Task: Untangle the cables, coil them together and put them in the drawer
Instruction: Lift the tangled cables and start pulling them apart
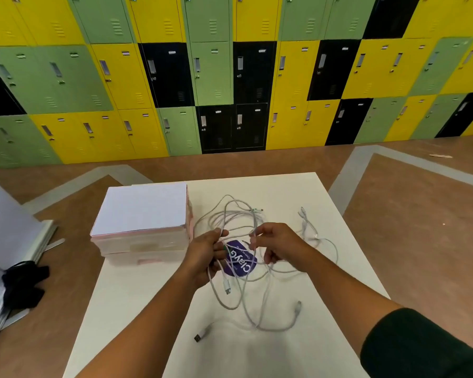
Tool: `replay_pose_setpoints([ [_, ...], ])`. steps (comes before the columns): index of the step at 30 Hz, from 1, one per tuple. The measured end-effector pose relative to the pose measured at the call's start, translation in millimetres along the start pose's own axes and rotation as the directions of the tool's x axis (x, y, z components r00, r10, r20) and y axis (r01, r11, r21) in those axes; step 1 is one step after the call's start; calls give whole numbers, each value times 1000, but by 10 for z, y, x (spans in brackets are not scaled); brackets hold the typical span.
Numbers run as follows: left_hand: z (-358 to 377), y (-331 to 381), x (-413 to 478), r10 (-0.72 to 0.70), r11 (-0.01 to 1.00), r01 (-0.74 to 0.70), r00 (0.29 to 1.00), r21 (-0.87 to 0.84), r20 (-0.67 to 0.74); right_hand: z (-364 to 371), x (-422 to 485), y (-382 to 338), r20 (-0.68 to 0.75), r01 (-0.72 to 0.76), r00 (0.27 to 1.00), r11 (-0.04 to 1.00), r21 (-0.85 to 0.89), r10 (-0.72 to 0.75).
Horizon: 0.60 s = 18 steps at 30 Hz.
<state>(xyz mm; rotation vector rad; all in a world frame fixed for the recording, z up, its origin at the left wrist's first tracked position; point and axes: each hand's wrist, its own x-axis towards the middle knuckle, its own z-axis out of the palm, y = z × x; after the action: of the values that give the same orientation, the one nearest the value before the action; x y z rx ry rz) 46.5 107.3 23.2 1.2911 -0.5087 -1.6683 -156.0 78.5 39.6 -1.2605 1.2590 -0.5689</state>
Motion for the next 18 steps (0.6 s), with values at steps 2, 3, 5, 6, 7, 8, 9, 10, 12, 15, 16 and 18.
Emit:
replay_pose_setpoints([
  [2,-124,-162,-73,-30,999,30,999,-26,11,38,-74,229,-3,-54,999,996,-74,54],
  [3,-195,-252,-101,-45,998,45,999,-37,5,66,-120,349,-4,-82,997,989,-123,82],
  [5,-349,-422,-149,-77,994,76,997,-85,-16,149,-203,597,7,-126,991,964,-235,132],
  [6,-421,-496,-172,-95,988,91,995,-125,-27,200,-240,707,20,-139,988,946,-292,151],
  [7,-494,-570,-200,-112,979,104,993,-174,-35,265,-277,815,39,-141,985,925,-354,165],
  [8,-554,-633,-228,-127,967,115,991,-227,-39,329,-315,908,58,-129,984,893,-431,170],
  [9,-600,-682,-259,-139,953,123,989,-277,-41,385,-349,985,75,-101,984,842,-530,165],
  [10,-645,-725,-293,-148,941,127,988,-313,-44,447,-379,1048,90,-65,984,773,-631,156],
  [12,-707,-784,-350,-153,940,128,986,-315,-58,550,-421,1141,110,-11,984,675,-738,137],
  [15,-769,-843,-415,-158,958,136,985,-253,-67,654,-440,1270,140,40,982,587,-809,126],
  [16,-781,-854,-426,-161,955,141,985,-261,-57,676,-436,1313,145,62,983,546,-836,110],
  [18,-803,-866,-447,-168,922,152,986,-356,-13,716,-423,1385,129,82,990,510,-856,58],
])
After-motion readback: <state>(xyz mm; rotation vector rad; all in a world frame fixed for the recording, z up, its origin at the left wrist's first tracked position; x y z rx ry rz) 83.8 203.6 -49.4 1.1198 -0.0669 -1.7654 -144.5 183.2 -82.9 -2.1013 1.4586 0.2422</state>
